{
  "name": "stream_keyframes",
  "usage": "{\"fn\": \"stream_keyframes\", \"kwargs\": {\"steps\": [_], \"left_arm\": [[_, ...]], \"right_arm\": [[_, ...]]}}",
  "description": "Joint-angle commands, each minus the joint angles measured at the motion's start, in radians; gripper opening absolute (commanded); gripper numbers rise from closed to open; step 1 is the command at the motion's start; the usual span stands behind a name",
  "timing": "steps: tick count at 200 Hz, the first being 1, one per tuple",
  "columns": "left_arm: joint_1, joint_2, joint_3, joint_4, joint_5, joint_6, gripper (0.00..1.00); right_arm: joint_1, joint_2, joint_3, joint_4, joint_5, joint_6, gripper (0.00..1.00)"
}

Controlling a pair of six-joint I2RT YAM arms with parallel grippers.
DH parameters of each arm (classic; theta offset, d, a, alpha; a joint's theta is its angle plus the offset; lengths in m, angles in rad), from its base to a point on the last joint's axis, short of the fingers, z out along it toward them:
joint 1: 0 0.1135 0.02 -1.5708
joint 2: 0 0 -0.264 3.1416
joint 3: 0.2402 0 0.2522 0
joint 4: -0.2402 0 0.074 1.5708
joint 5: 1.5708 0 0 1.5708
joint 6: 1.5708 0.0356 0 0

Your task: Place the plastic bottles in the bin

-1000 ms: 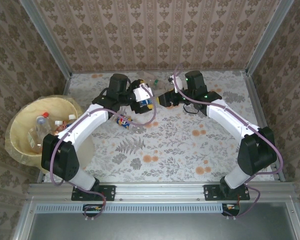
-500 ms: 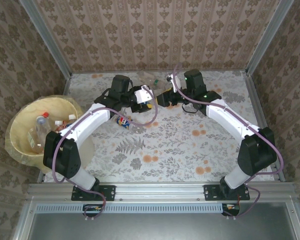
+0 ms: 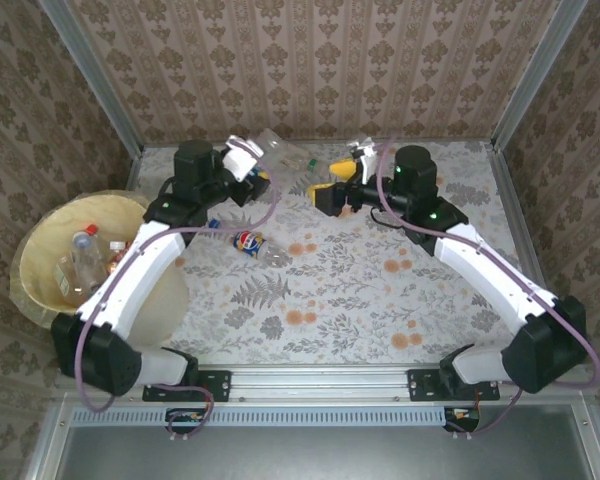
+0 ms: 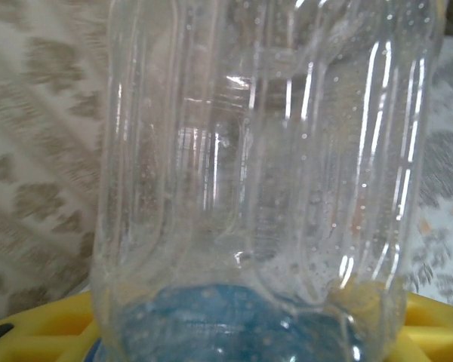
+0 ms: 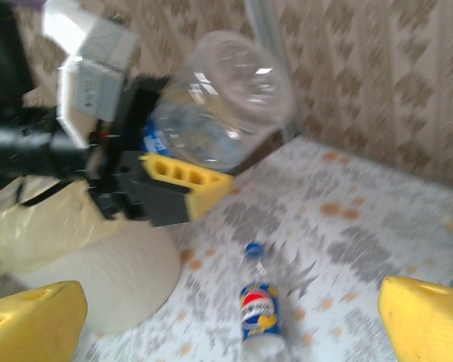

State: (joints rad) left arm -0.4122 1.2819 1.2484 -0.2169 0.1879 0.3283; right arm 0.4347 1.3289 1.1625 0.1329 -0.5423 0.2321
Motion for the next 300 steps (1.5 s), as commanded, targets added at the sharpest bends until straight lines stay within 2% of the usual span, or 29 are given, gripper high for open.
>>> {"fn": "stream_keyframes", "kwargs": {"steps": [1, 11, 27, 47, 76, 107, 139, 150, 170, 182, 194, 207, 224, 264, 300], "left_arm": [[-0.003, -0.123, 0.0, -0.064, -0.26, -0.266, 0.6], [-0.001, -0.157, 0.036, -0.158, -0.344, -0.333, 0.61], [0.004, -0.186, 0.128, -0.357, -0.422, -0.396, 0.56], [0.004, -0.249, 0.161, -0.485, -0.533, -0.437, 0.55], [0.03, -0.313, 0.223, -0.683, -0.754, -0.521, 0.56], [0.139, -0.301, 0.308, -0.876, -0.794, -0.601, 0.56], [0.264, -0.288, 0.315, -0.977, -0.821, -0.645, 0.56], [0.317, -0.283, 0.302, -0.985, -0.787, -0.645, 0.57], [0.406, -0.263, 0.282, -0.975, -0.619, -0.649, 0.58], [0.427, -0.246, 0.277, -0.964, -0.556, -0.644, 0.6], [0.434, -0.225, 0.284, -0.966, -0.546, -0.643, 0.7], [0.437, -0.21, 0.293, -0.972, -0.545, -0.638, 0.87], [0.439, -0.207, 0.3, -0.96, -0.53, -0.631, 0.94], [0.476, -0.229, 0.262, -0.888, -0.396, -0.627, 1.0], [0.532, -0.239, 0.224, -0.833, -0.266, -0.643, 1.0]], "right_arm": [[-0.004, -0.013, -0.038, 0.138, 0.222, 0.036, 1.0], [-0.006, -0.002, -0.037, 0.135, 0.277, 0.045, 1.0], [-0.009, 0.022, -0.038, 0.125, 0.337, 0.063, 1.0], [-0.011, 0.051, -0.04, 0.12, 0.372, 0.096, 1.0], [-0.012, 0.093, -0.041, 0.119, 0.399, 0.127, 1.0], [-0.016, 0.118, -0.025, 0.095, 0.411, 0.14, 1.0], [-0.018, 0.131, -0.02, 0.082, 0.416, 0.148, 1.0], [-0.018, 0.135, -0.017, 0.075, 0.415, 0.149, 1.0], [-0.018, 0.14, -0.011, 0.061, 0.415, 0.148, 1.0], [-0.018, 0.141, -0.01, 0.057, 0.415, 0.149, 1.0], [-0.018, 0.14, -0.011, 0.055, 0.416, 0.147, 1.0], [-0.018, 0.137, -0.013, 0.05, 0.418, 0.145, 1.0], [-0.018, 0.132, -0.021, 0.047, 0.422, 0.141, 1.0], [-0.019, 0.141, -0.024, 0.049, 0.431, 0.145, 1.0], [-0.019, 0.166, -0.011, 0.039, 0.423, 0.144, 1.0]]}}
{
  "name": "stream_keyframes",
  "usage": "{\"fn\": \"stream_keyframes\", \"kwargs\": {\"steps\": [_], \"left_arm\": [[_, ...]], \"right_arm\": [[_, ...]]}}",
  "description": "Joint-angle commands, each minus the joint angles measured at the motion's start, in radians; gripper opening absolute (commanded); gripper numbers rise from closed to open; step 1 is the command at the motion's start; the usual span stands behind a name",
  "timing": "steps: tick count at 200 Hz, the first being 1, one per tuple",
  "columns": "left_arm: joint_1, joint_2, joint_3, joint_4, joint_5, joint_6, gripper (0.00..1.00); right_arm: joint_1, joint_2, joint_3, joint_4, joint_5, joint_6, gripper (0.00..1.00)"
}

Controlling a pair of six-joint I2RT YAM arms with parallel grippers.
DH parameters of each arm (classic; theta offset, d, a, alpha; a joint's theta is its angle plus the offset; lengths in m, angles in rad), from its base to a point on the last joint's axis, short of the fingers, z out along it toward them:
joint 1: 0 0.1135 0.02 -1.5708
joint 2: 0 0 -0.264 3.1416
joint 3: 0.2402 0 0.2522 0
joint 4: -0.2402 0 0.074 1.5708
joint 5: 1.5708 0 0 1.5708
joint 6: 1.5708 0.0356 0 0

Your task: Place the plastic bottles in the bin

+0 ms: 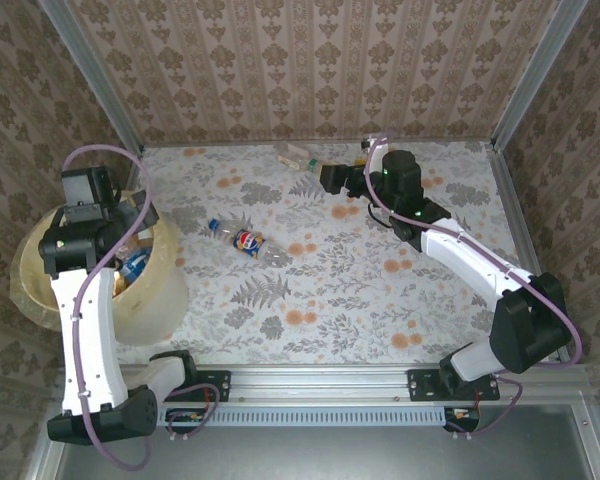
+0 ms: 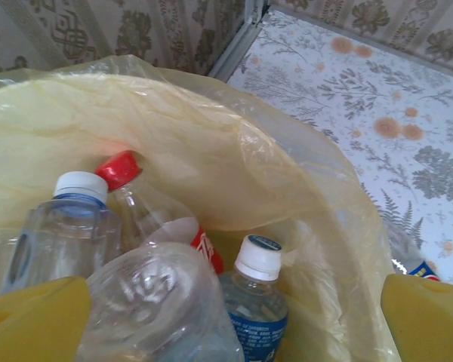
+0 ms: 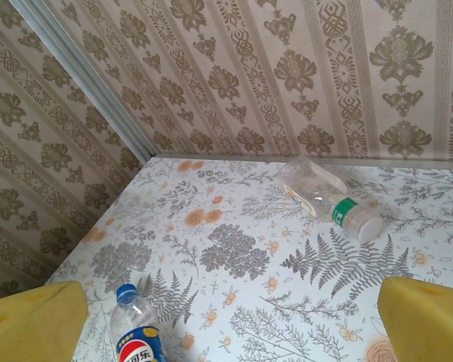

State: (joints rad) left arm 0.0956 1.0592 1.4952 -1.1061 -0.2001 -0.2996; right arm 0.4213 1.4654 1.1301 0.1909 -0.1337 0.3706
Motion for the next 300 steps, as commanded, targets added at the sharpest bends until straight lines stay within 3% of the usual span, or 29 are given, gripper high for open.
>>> {"fn": "stream_keyframes", "kwargs": {"steps": [1, 43, 113, 148, 200, 224, 257, 300], "left_arm": [[0.024, -0.017, -0.023, 0.059, 0.123, -0.015, 1.0], [0.026, -0.054, -0.054, 0.144, 0.186, -0.017, 1.0], [0.024, -0.167, -0.226, 0.502, 0.598, -0.094, 1.0], [-0.004, -0.173, -0.291, 0.672, 0.785, -0.143, 1.0], [-0.104, -0.162, -0.341, 0.768, 0.79, -0.1, 1.0], [-0.145, -0.15, -0.341, 0.764, 0.77, -0.058, 1.0], [-0.17, -0.132, -0.329, 0.726, 0.735, -0.019, 1.0], [-0.183, -0.14, -0.337, 0.723, 0.715, 0.009, 1.0]], "right_arm": [[-0.007, 0.03, 0.023, -0.02, 0.014, 0.005, 1.0], [-0.01, 0.084, 0.044, -0.015, 0.019, 0.009, 1.0], [-0.043, 0.356, 0.228, -0.035, -0.053, 0.03, 1.0], [-0.091, 0.544, 0.348, 0.022, -0.134, 0.159, 1.0], [-0.139, 0.849, 0.682, -0.077, -0.257, 0.261, 1.0], [-0.141, 0.958, 0.834, -0.154, -0.244, 0.235, 1.0], [-0.14, 1.137, 1.15, -0.421, -0.185, 0.122, 1.0], [-0.136, 1.318, 1.487, -0.608, -0.306, 0.138, 1.0]]}}
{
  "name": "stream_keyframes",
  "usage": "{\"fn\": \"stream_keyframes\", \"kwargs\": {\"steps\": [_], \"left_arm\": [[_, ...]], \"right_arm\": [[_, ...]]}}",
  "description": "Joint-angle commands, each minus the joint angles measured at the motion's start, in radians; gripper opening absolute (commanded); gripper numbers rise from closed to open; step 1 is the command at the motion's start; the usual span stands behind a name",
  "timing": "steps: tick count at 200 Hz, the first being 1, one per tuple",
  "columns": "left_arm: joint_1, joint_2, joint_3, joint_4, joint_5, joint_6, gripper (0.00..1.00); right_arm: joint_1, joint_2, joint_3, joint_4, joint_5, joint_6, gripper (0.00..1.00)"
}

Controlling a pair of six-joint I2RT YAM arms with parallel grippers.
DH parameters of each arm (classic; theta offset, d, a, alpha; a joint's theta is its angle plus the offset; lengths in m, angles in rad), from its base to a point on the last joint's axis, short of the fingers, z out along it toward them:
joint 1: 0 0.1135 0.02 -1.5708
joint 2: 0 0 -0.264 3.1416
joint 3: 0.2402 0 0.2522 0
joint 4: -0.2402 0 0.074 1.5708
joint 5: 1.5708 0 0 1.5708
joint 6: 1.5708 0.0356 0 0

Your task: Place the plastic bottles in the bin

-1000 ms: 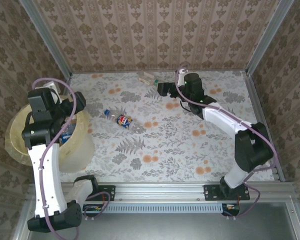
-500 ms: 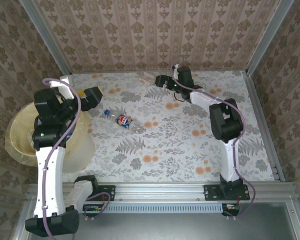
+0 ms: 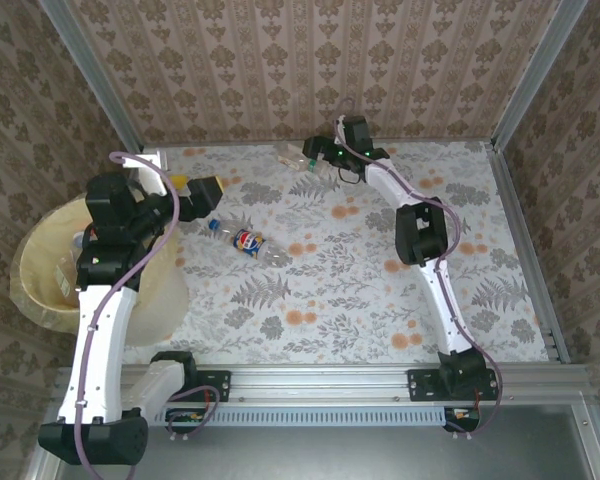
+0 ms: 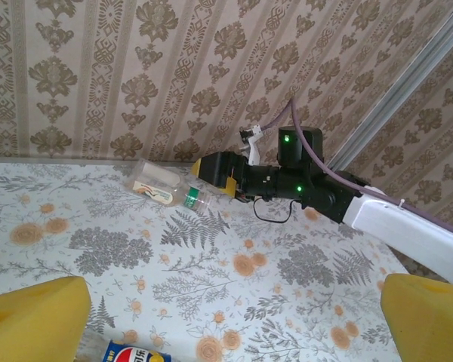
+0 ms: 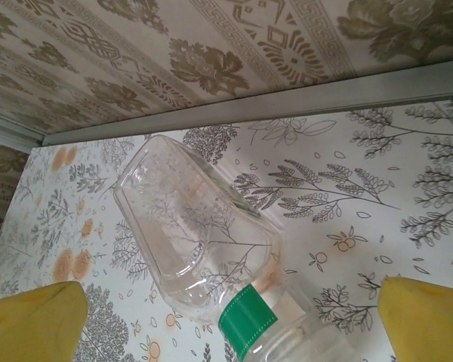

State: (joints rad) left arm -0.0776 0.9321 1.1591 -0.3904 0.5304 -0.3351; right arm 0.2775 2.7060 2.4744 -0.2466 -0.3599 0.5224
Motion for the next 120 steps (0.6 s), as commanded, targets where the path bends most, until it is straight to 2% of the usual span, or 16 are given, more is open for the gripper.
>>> {"fn": "stream_keyframes", "kwargs": {"steps": [1, 23, 49, 66, 83, 120], "left_arm": [[-0.01, -0.013, 0.0, 0.007, -0.015, 0.045, 1.0], [-0.011, -0.015, -0.007, 0.008, -0.018, 0.05, 1.0], [-0.016, -0.019, -0.01, 0.006, -0.02, 0.055, 1.0], [-0.017, -0.023, -0.012, 0.005, -0.021, 0.06, 1.0], [-0.017, -0.029, -0.016, 0.006, -0.024, 0.061, 1.0], [-0.018, -0.037, -0.022, 0.01, -0.024, 0.066, 1.0]], "right_arm": [[0.009, 0.081, 0.149, -0.173, -0.082, -0.013, 1.0], [0.018, 0.127, 0.237, -0.234, -0.12, -0.007, 1.0], [0.039, 0.133, 0.241, -0.27, -0.111, -0.008, 0.97], [0.055, 0.13, 0.242, -0.285, -0.056, -0.008, 0.95], [0.069, 0.132, 0.241, -0.324, 0.018, 0.032, 0.85], [0.093, 0.135, 0.242, -0.347, 0.123, 0.075, 0.78]]}}
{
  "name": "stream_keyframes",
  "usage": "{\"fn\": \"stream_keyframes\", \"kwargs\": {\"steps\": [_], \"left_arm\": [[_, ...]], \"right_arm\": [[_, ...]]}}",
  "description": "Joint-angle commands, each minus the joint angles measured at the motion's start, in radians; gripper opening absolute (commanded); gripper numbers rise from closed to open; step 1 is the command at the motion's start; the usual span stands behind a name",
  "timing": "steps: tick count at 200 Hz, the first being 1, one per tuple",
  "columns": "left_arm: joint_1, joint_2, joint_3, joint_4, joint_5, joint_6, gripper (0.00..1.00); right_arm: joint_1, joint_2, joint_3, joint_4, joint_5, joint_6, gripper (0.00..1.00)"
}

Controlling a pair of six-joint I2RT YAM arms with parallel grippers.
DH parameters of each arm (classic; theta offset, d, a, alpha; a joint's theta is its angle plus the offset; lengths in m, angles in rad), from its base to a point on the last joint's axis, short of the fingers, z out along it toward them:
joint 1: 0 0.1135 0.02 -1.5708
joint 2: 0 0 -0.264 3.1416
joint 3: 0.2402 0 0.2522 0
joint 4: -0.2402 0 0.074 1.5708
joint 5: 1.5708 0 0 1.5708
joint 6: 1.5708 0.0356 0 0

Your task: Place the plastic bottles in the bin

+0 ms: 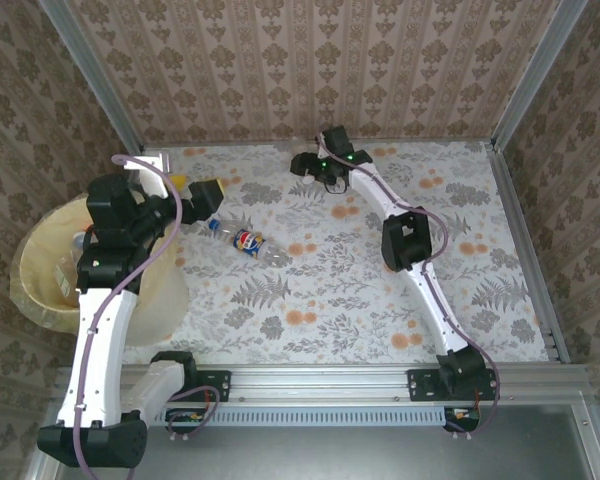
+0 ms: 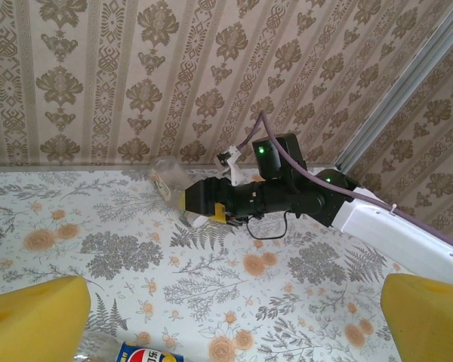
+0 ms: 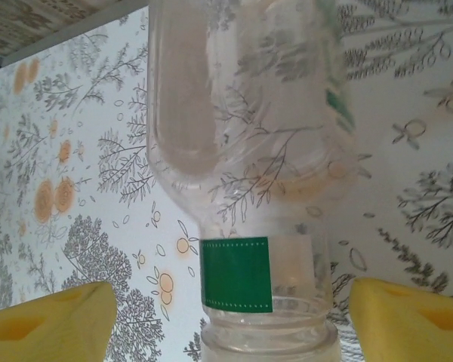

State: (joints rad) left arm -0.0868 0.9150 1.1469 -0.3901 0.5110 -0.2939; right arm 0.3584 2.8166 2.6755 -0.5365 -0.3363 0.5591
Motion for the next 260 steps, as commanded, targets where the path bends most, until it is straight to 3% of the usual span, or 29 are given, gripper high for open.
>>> {"fn": "stream_keyframes", "kwargs": {"steps": [1, 54, 91, 152, 208, 260], "left_arm": [[-0.009, -0.02, -0.01, 0.01, -0.006, 0.025, 1.0], [-0.009, -0.036, -0.024, 0.001, -0.023, 0.043, 1.0], [-0.009, -0.036, -0.026, -0.003, -0.026, 0.057, 1.0], [-0.009, -0.039, -0.024, -0.016, -0.034, 0.081, 1.0], [-0.011, -0.056, -0.04, -0.006, -0.025, 0.057, 1.0], [-0.021, -0.027, -0.062, 0.031, -0.021, 0.004, 1.0]], "right_arm": [[0.012, 0.025, 0.041, -0.059, 0.103, 0.039, 0.78], [0.036, 0.049, 0.06, -0.129, 0.185, 0.107, 0.73], [0.053, 0.121, 0.194, -0.193, 0.242, 0.148, 0.68], [0.061, 0.125, 0.208, -0.205, 0.269, 0.151, 0.49], [0.067, 0.048, 0.208, -0.235, 0.244, -0.054, 0.39], [0.088, -0.023, 0.208, -0.415, 0.195, -0.213, 0.37]]}}
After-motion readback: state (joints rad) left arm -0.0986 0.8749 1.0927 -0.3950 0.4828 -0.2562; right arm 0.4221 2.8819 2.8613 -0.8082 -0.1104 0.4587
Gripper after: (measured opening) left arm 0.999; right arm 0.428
